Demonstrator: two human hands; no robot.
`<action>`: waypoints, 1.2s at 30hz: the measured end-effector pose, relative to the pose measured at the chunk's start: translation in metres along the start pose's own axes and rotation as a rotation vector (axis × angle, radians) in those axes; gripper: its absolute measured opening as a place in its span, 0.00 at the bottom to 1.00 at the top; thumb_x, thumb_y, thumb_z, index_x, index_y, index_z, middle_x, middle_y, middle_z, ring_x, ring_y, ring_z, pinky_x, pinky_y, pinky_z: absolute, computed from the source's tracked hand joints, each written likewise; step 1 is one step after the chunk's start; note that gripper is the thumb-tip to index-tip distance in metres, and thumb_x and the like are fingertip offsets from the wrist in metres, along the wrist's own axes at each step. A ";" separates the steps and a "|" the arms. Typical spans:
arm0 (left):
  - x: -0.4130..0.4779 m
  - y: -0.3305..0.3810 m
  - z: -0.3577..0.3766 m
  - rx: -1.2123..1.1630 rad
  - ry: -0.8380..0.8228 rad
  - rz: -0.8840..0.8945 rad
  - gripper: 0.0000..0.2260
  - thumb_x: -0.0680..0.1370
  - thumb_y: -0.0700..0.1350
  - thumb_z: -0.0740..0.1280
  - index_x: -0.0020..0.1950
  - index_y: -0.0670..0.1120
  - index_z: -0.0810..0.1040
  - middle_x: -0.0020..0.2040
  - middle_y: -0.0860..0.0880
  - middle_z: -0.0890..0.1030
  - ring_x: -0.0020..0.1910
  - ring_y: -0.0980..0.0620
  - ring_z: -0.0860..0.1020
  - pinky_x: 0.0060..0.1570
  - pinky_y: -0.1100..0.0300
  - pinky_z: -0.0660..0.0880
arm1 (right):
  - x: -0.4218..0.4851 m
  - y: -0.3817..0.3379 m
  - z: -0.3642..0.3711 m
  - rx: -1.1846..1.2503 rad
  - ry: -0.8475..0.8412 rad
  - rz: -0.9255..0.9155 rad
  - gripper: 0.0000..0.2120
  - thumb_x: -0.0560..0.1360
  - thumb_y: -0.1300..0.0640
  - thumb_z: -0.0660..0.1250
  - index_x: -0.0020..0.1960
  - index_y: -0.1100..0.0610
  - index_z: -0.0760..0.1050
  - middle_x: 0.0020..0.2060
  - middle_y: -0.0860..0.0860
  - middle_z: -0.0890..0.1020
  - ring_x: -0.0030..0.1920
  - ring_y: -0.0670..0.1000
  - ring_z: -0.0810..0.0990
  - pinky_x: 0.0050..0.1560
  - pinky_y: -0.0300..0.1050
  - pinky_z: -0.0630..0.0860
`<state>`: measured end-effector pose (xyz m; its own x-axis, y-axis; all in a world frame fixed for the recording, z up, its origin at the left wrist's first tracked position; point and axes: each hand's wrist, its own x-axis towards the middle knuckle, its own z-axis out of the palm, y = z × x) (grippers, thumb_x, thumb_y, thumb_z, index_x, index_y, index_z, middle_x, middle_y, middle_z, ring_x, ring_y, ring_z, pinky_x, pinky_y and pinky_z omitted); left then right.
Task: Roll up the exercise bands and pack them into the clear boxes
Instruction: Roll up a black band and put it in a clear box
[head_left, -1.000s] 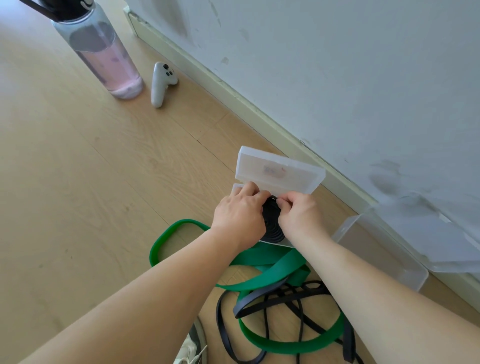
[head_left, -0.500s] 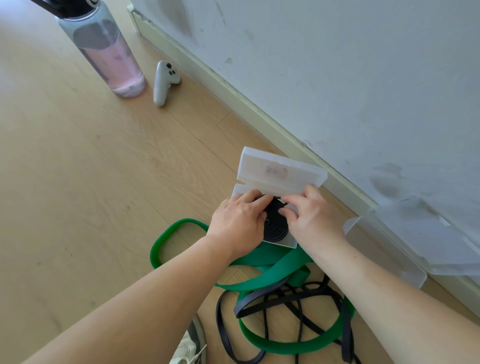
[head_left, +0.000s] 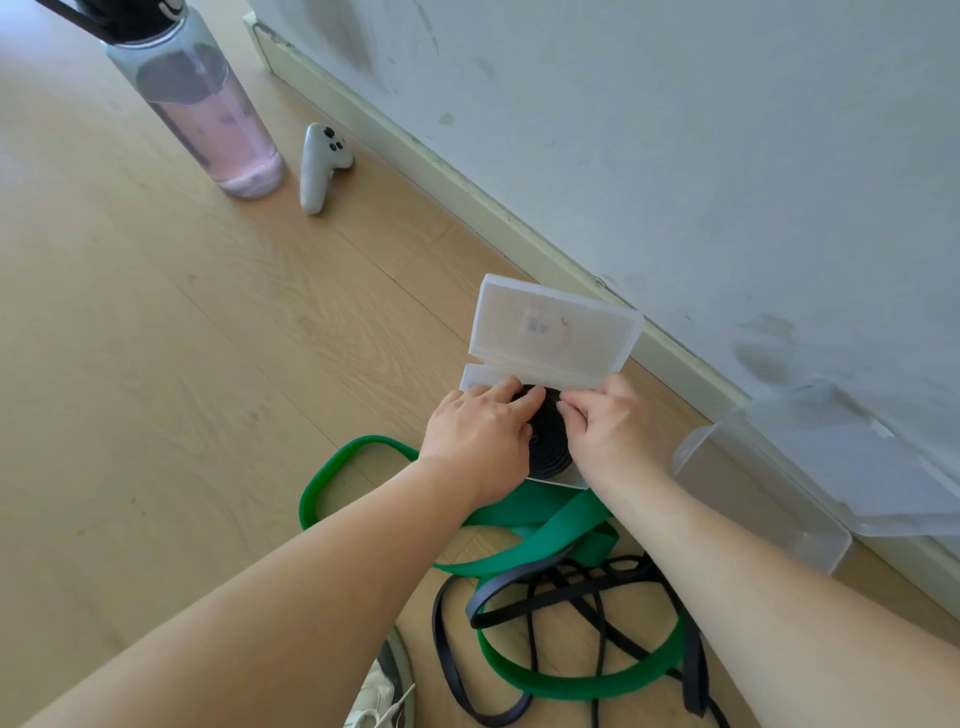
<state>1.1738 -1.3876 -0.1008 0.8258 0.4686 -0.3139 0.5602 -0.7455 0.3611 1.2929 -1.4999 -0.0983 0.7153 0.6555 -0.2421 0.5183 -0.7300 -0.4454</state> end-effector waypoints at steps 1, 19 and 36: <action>0.000 0.002 0.001 0.013 -0.006 -0.005 0.22 0.84 0.52 0.56 0.79 0.59 0.61 0.73 0.57 0.70 0.69 0.47 0.72 0.63 0.52 0.68 | -0.001 -0.001 0.001 -0.053 0.008 0.005 0.11 0.82 0.48 0.64 0.52 0.48 0.84 0.46 0.50 0.72 0.42 0.55 0.76 0.39 0.50 0.78; -0.017 0.002 0.003 0.004 -0.009 0.020 0.27 0.77 0.50 0.62 0.76 0.61 0.62 0.68 0.55 0.70 0.64 0.48 0.72 0.63 0.54 0.67 | -0.026 0.009 -0.002 0.020 -0.116 -0.028 0.14 0.81 0.54 0.63 0.67 0.50 0.76 0.53 0.46 0.67 0.50 0.51 0.74 0.46 0.45 0.74; -0.039 -0.015 0.010 -0.320 0.073 0.118 0.26 0.79 0.45 0.69 0.78 0.52 0.71 0.76 0.56 0.72 0.77 0.53 0.68 0.73 0.61 0.67 | -0.030 0.011 -0.011 -0.080 -0.163 -0.060 0.26 0.77 0.43 0.71 0.74 0.38 0.69 0.51 0.45 0.64 0.49 0.49 0.72 0.43 0.45 0.74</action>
<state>1.1324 -1.3990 -0.1032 0.8818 0.4296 -0.1945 0.4434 -0.6150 0.6521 1.2818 -1.5295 -0.0864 0.6002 0.7161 -0.3562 0.5978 -0.6976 -0.3950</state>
